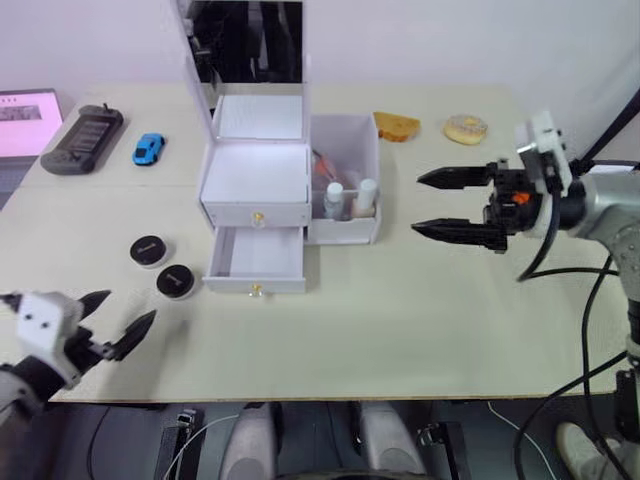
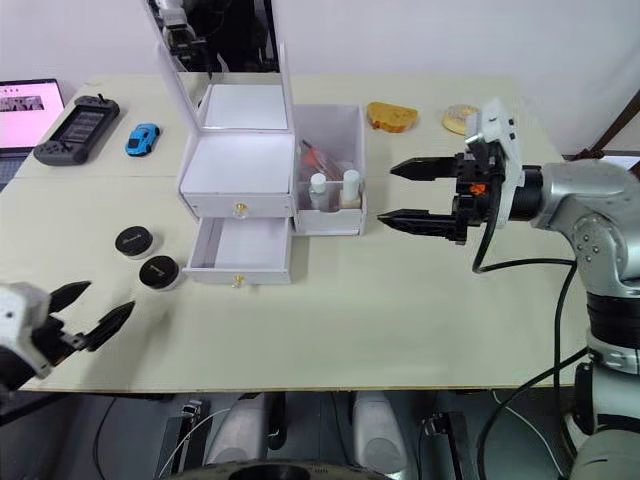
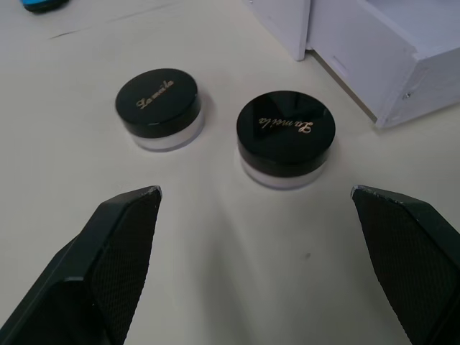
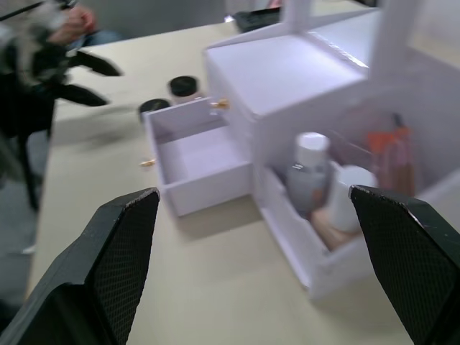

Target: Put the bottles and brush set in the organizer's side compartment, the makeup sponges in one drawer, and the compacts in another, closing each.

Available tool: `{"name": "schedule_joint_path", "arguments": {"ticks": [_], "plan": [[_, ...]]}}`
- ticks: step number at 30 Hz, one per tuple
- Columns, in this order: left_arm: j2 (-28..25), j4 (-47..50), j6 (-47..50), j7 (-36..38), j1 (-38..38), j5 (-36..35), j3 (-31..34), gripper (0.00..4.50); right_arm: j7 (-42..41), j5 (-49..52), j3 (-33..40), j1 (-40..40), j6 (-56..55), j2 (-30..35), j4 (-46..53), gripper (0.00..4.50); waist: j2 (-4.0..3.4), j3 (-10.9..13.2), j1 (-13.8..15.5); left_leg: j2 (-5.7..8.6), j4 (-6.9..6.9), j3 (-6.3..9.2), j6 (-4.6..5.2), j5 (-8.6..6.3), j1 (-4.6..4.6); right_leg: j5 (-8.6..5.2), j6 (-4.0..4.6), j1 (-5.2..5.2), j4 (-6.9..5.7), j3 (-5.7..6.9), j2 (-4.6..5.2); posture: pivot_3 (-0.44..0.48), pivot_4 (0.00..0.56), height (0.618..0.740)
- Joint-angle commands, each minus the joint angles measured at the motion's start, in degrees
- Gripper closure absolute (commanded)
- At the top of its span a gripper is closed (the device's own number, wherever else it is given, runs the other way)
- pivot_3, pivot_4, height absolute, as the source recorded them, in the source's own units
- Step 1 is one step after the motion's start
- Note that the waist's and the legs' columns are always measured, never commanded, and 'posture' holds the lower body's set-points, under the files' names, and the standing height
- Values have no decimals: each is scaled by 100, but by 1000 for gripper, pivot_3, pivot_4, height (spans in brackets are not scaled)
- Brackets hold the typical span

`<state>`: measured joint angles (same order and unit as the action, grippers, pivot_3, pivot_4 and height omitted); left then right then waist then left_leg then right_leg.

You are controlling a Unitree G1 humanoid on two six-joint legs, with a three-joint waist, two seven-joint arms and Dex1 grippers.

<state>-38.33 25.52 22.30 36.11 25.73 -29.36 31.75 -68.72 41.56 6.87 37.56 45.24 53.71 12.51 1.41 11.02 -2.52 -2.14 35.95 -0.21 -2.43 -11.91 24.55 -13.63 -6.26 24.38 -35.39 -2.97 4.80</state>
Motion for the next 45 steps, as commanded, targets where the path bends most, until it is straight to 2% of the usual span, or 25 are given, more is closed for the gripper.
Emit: {"name": "schedule_joint_path", "arguments": {"ticks": [1,6,13,25,28,29,30,32,36,41,45], "plan": [[-30,300,409,-320,-235,115,-273,26,-138,489,43,285,529,309,475,0,-1,1,2,-1,3,-1,0,0,0,0,0,-1,0,0,-1,0,150,738],[61,283,816,-669,-695,250,-653,26,-238,764,-72,575,855,450,716,0,0,0,7,-7,8,4,0,0,0,0,0,-3,-3,0,-9,0,150,738],[171,-47,1122,-970,-1270,532,-1115,26,-262,601,-250,743,780,532,667,0,2,0,8,-7,10,4,1,0,-1,1,-1,-2,-11,0,-12,0,150,738],[542,-535,1325,-1159,-1966,582,-1402,26,-208,435,-365,928,734,480,551,0,3,0,22,-7,19,7,1,1,0,2,-2,-4,-19,0,-14,0,150,738],[482,-551,1359,-1150,-1976,721,-1478,26,-177,383,-413,967,718,465,527,0,3,0,18,-7,17,8,1,1,-1,2,-3,-4,-20,1,-15,0,150,738],[464,-547,1373,-1149,-1974,745,-1491,537,-162,371,-426,983,716,456,516,0,3,0,17,-7,15,8,1,1,-2,2,-3,-3,-21,1,-15,0,150,738],[462,-533,1385,-1151,-1968,752,-1494,756,-158,369,-426,987,715,456,511,0,3,0,17,-8,15,9,1,1,-2,2,-3,-2,-23,1,-17,0,150,738],[466,-490,1407,-1160,-1952,752,-1463,1818,-149,366,-423,997,715,454,507,0,3,0,17,-8,16,10,1,1,-3,2,-3,-2,-28,1,-17,0,150,738],[475,-208,1483,-1189,-1828,639,-1192,1839,-121,369,-441,1030,705,429,482,0,3,0,3,-8,20,10,1,1,-3,2,-3,-2,-30,1,-17,0,150,738],[756,240,1196,-1096,-1896,6,-438,1839,-130,336,-475,1052,650,393,432,0,3,0,19,-10,19,11,1,1,-3,2,-3,0,-33,2,-17,0,150,738],[679,562,1055,-817,-2017,-339,-309,1839,-130,310,-521,1086,605,328,382,0,4,0,35,-9,23,10,1,1,-3,2,-3,-1,-36,1,-17,0,150,738]]}}
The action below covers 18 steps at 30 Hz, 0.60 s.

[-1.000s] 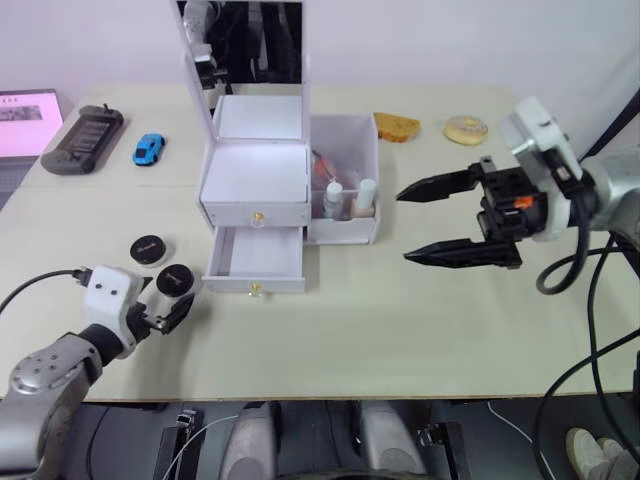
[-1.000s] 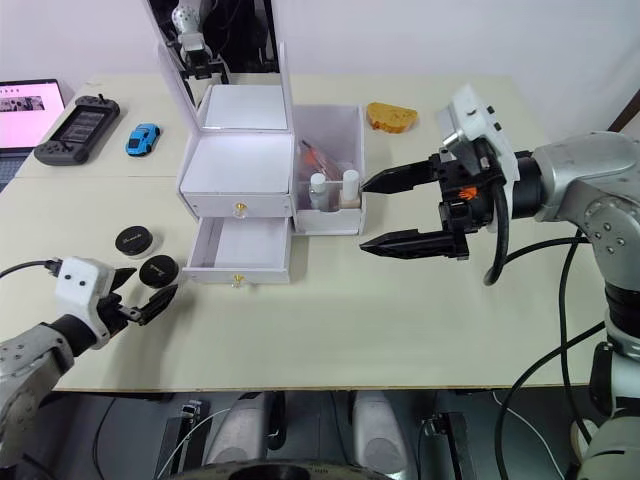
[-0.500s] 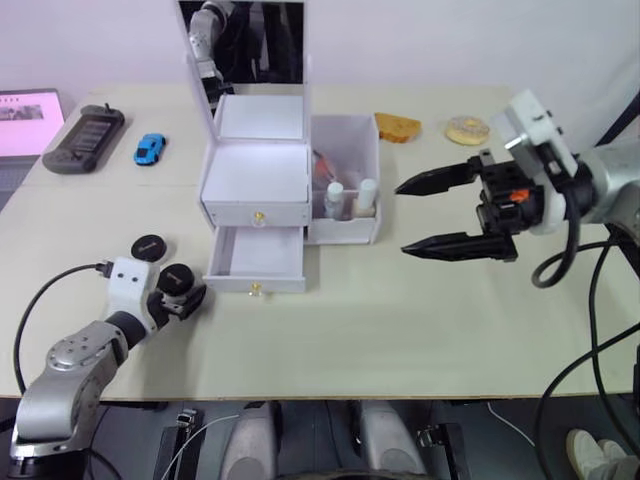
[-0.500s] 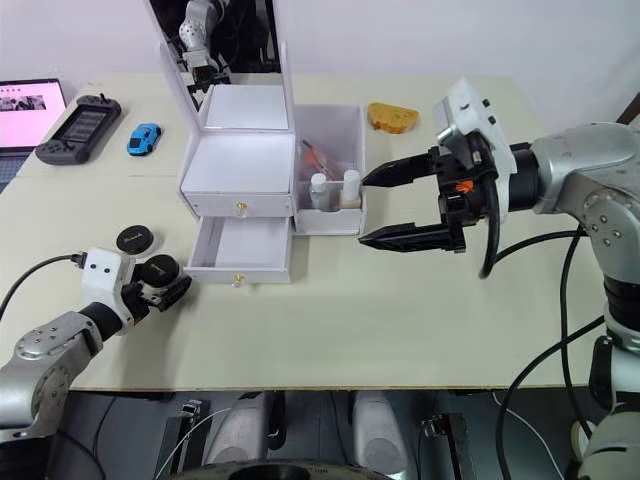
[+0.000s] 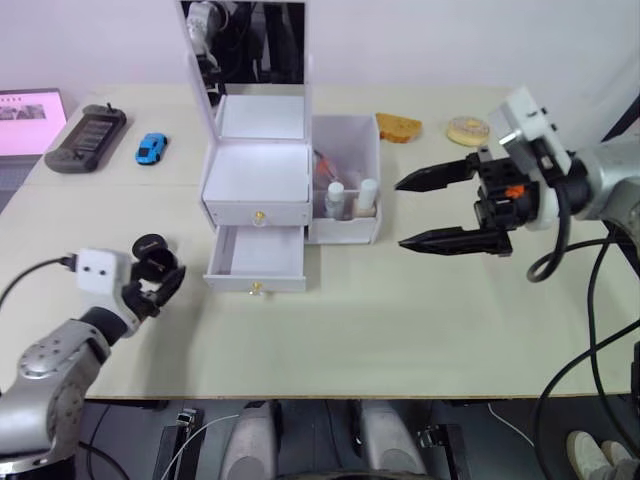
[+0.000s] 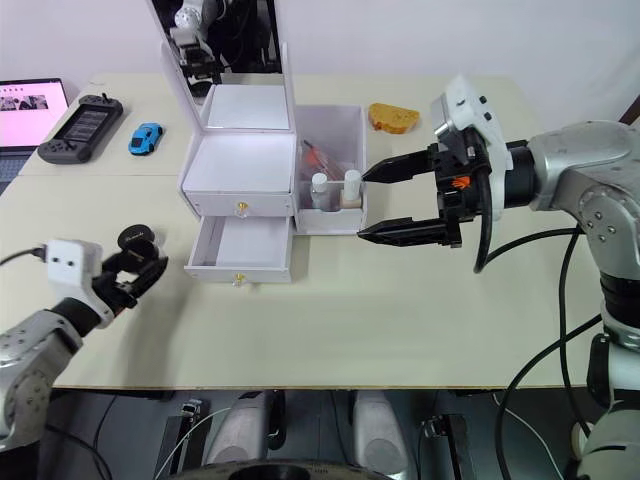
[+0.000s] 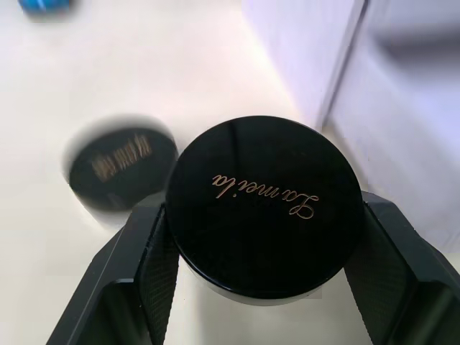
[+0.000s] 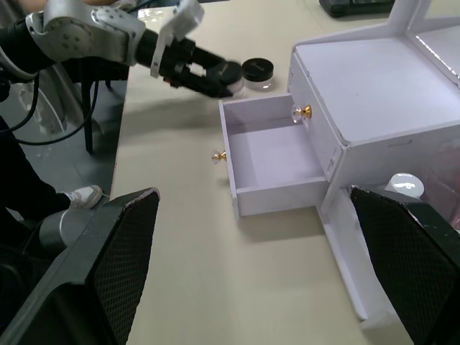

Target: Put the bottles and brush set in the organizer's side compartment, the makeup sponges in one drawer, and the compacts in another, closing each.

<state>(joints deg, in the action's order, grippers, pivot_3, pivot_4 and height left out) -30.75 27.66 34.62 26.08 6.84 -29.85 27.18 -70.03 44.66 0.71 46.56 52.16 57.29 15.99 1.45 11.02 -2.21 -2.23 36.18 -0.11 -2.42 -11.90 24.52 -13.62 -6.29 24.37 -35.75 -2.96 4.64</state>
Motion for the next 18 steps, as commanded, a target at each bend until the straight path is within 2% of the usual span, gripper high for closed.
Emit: {"name": "schedule_joint_path", "arguments": {"ticks": [1,3,7,14,18], "plan": [[-106,409,-196,251,-206,-366,100,1839,1,-1,90,191,-94,-43,26,0,0,0,10,0,2,0,0,0,0,0,0,-1,0,0,0,0,150,738],[-184,514,-73,329,-445,-520,-107,1839,17,-8,82,211,-109,-76,13,0,0,0,17,0,5,0,0,0,0,0,0,-2,-1,0,0,0,150,738],[-449,451,120,291,-813,-336,-583,1839,96,-21,120,211,-109,-117,53,0,0,0,18,1,8,1,0,0,-1,0,0,-2,-10,0,-2,0,150,738],[-416,131,109,237,-1149,-84,-1252,1839,301,168,359,85,59,-67,264,0,1,0,-14,1,5,6,1,1,-2,-6,-11,0,-21,0,-7,0,150,738],[-414,27,140,250,-1242,-92,-1393,1839,390,208,429,37,115,-44,319,0,1,1,-8,1,7,11,2,1,-3,-8,-13,3,-30,0,-9,0,150,738]]}}
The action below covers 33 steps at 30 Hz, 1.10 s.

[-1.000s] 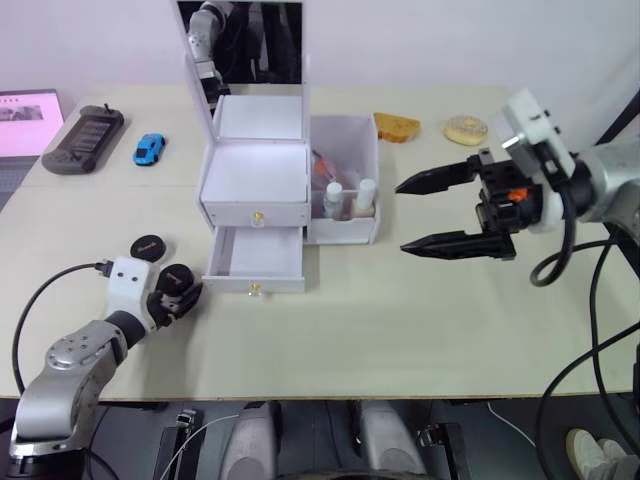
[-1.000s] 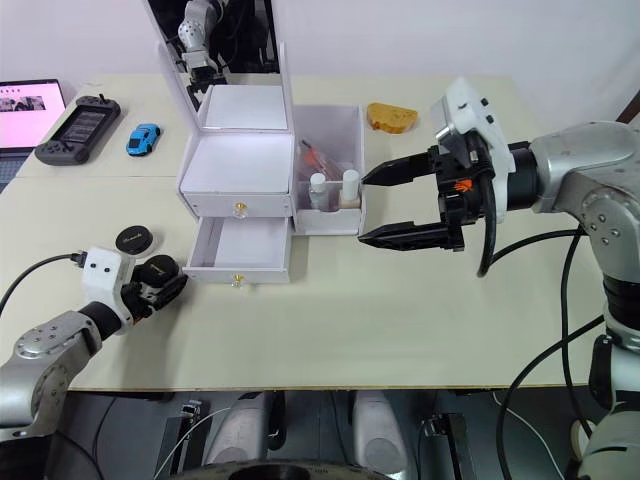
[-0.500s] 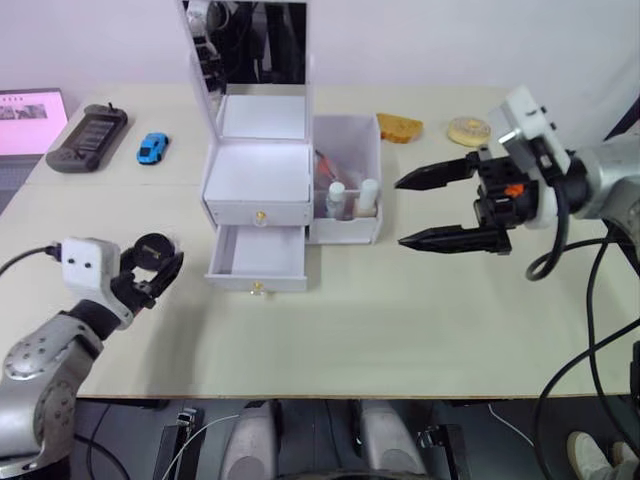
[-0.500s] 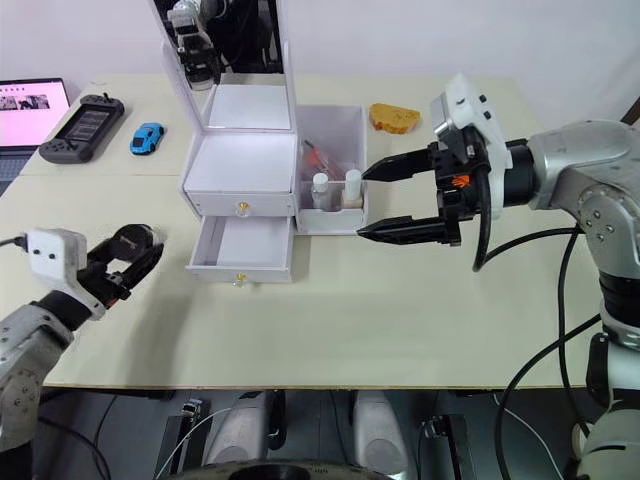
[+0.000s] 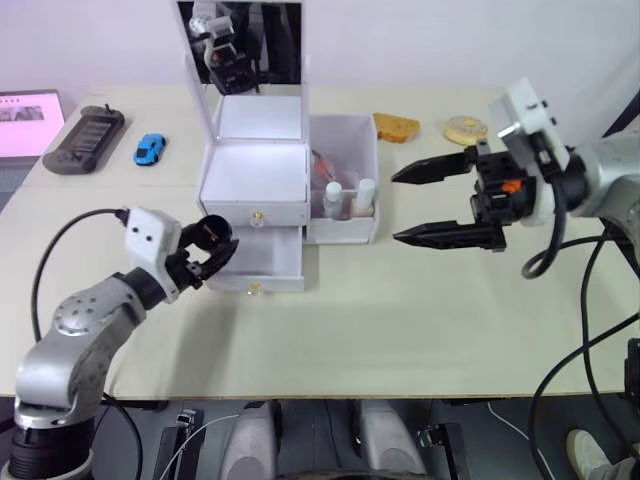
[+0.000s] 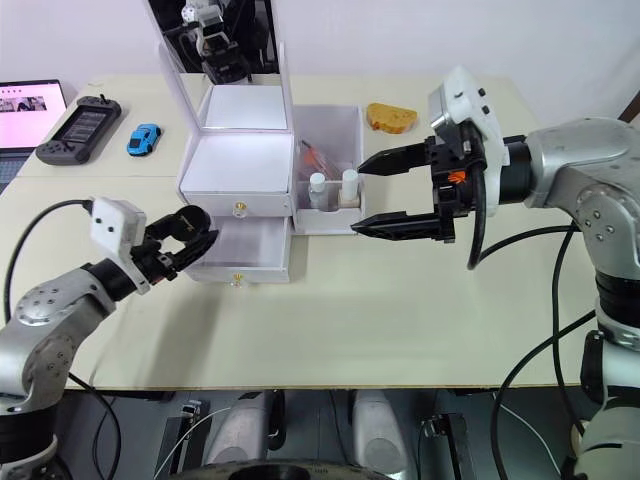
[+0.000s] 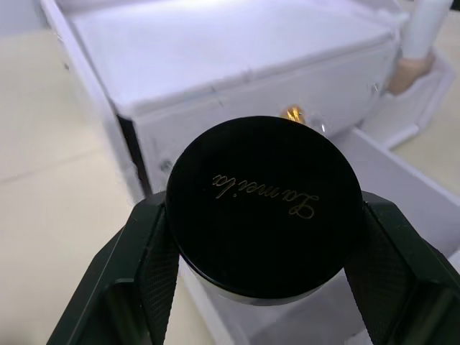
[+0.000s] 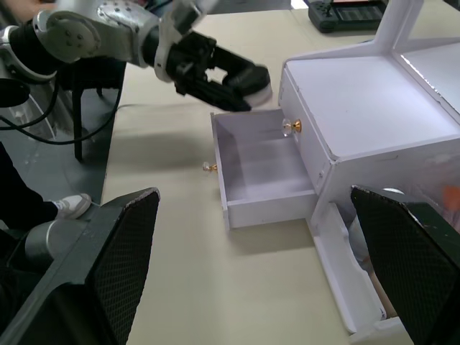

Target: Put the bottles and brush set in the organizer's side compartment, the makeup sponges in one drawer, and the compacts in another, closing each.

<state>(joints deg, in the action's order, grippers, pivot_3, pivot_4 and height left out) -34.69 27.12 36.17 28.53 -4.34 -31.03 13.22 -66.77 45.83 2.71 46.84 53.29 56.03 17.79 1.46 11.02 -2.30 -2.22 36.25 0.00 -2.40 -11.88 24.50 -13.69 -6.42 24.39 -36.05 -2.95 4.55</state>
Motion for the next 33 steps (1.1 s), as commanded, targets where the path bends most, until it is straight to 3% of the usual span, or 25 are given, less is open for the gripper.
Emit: {"name": "schedule_joint_path", "arguments": {"ticks": [1,12,13,16,23,33], "plan": [[-34,60,-23,14,-130,59,-47,1839,88,99,239,3,17,78,149,0,0,0,4,0,1,0,0,0,0,0,0,0,-1,0,0,0,150,738],[109,-11,-124,-117,-107,389,-310,1839,240,166,294,-83,35,74,244,0,0,0,9,0,1,1,0,0,0,0,0,0,-2,0,0,0,150,738],[98,-2,-139,-94,-84,405,-310,1039,251,165,308,-102,39,83,238,0,0,0,10,0,2,1,0,0,0,0,0,0,-2,0,0,0,150,738],[113,-19,-150,-80,-93,412,-258,38,276,196,355,-146,74,96,257,0,0,0,11,0,2,1,0,0,0,0,0,0,-2,0,0,0,150,738],[88,16,-83,-23,-136,297,-124,38,286,256,378,-175,96,100,264,0,0,0,9,0,1,2,0,0,-1,0,0,0,-2,0,0,0,150,738],[-203,21,-71,195,272,131,591,38,118,83,181,-103,-117,17,80,0,0,0,-7,0,0,2,0,0,-1,0,0,0,-1,0,0,0,150,738]]}}
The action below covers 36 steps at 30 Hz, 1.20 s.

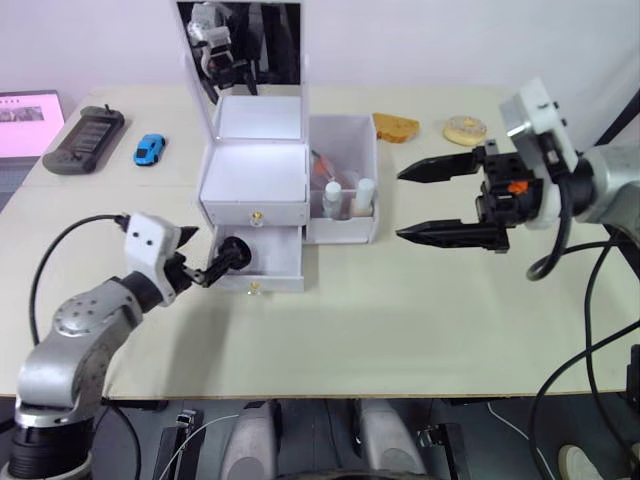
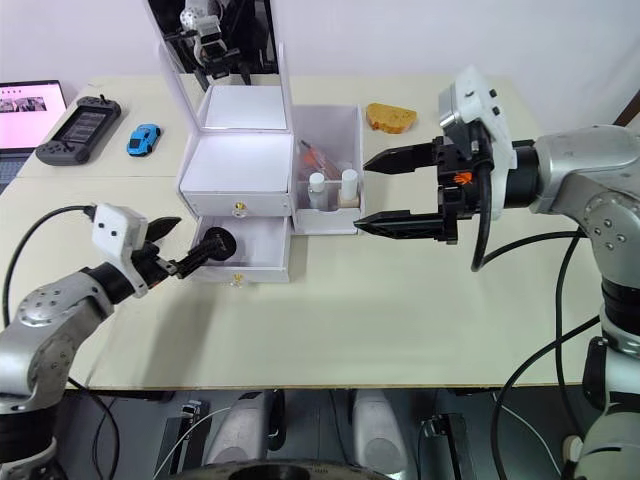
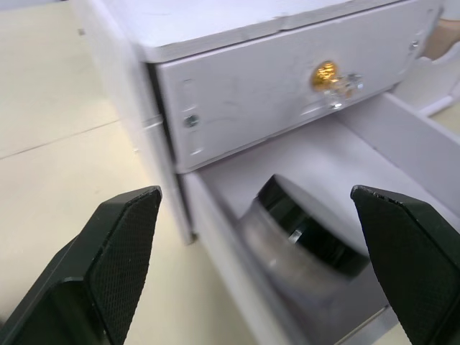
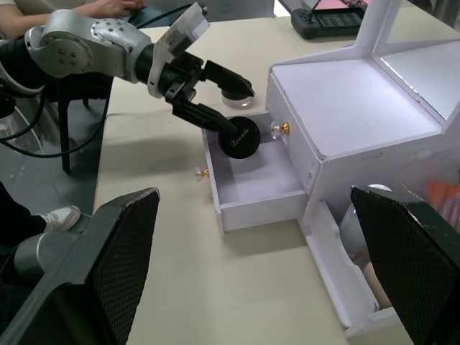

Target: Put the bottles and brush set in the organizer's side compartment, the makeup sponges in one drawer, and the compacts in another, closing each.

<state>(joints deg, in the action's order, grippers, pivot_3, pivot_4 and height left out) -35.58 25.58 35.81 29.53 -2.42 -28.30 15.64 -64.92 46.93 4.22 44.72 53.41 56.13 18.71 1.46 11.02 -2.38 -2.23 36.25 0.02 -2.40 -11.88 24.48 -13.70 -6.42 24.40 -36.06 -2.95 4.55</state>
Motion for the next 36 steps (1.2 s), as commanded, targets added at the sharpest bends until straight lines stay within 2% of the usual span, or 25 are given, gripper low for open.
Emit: {"name": "schedule_joint_path", "arguments": {"ticks": [1,9,10,13,19,20,29,36], "plan": [[-133,185,-37,117,113,-159,394,38,-83,-43,11,116,-152,5,-27,0,0,0,1,0,0,0,0,0,0,0,0,0,0,0,0,0,150,738],[-124,316,-113,399,395,-723,1041,38,-182,-108,-85,154,-269,-46,-137,0,1,0,5,0,0,0,0,0,0,0,1,1,1,0,1,0,150,738],[-165,257,-159,457,480,-668,1061,272,-183,-115,-90,152,-275,-56,-136,0,0,0,5,0,0,0,0,0,0,0,1,1,2,0,1,0,150,738],[-267,168,-236,586,569,-571,960,1224,-178,-122,-83,144,-272,-69,-126,0,0,0,-5,-1,-2,-2,0,0,0,0,1,2,2,0,2,0,150,738],[-273,18,-268,745,255,-544,463,4329,-91,-89,-17,89,-229,-62,-28,0,1,0,24,0,2,0,-1,0,1,0,2,1,2,0,2,0,150,738],[-259,-18,-282,760,205,-515,375,4432,-66,-71,9,74,-211,-52,-1,0,1,0,22,1,2,-2,-1,0,1,0,2,1,2,0,4,0,150,738],[-235,-607,-368,773,-408,-48,-376,4432,221,105,308,-134,4,77,303,0,0,1,25,-1,-3,3,0,0,1,-1,0,4,-1,2,-3,0,150,738],[-273,-659,-331,822,-376,24,-439,4432,307,153,373,-184,59,123,362,0,0,1,25,0,-3,1,0,0,0,-1,0,1,1,1,0,0,150,738]]}}
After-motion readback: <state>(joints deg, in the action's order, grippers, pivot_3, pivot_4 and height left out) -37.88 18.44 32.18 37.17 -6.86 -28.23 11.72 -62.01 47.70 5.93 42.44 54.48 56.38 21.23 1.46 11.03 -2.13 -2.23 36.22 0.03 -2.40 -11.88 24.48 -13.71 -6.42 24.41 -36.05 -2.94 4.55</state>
